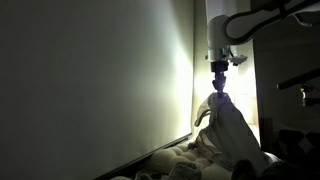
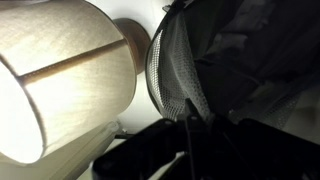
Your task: Take the pair of socks out of the bag then move the bag slightly forward
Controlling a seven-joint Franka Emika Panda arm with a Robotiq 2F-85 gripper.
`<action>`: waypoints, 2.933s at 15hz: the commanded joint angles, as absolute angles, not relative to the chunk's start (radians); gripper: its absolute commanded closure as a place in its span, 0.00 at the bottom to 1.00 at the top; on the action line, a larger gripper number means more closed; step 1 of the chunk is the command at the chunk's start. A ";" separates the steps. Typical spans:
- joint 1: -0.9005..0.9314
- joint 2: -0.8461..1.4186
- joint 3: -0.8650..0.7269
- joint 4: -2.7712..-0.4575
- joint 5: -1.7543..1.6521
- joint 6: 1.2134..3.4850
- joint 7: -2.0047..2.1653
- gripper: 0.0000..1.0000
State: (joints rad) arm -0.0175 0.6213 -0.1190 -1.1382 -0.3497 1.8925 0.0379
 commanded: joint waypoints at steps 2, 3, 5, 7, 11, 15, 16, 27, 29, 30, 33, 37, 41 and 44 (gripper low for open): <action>0.021 0.744 -0.201 -0.949 -0.423 1.859 0.217 0.97; 0.029 0.762 -0.221 -0.926 -0.443 1.858 0.258 0.98; 0.046 0.792 -0.254 -0.889 -0.489 1.851 0.343 0.98; 0.065 0.821 -0.289 -0.854 -0.529 1.832 0.429 0.98; 0.106 0.876 -0.365 -0.789 -0.613 1.759 0.569 0.98; 0.054 0.859 -0.268 -0.781 -0.500 1.770 0.402 0.98; 0.043 0.857 -0.246 -0.780 -0.469 1.779 0.369 0.98; -0.126 0.873 0.031 -0.769 -0.146 1.837 -0.051 0.98; -0.146 0.921 0.074 -0.777 -0.109 1.864 -0.137 0.97; -0.158 0.921 0.093 -0.785 -0.091 1.845 -0.187 0.97; -0.197 0.957 0.135 -0.786 -0.063 1.769 -0.332 0.98; -0.181 0.970 0.149 -0.776 -0.089 1.569 -0.435 0.56; -0.152 0.928 0.111 -0.755 -0.163 1.375 -0.454 0.26; -0.148 0.851 0.120 -0.755 -0.197 1.317 -0.445 0.04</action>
State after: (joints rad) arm -0.1602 0.9410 0.1320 -0.7416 -0.1716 1.3856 -0.4431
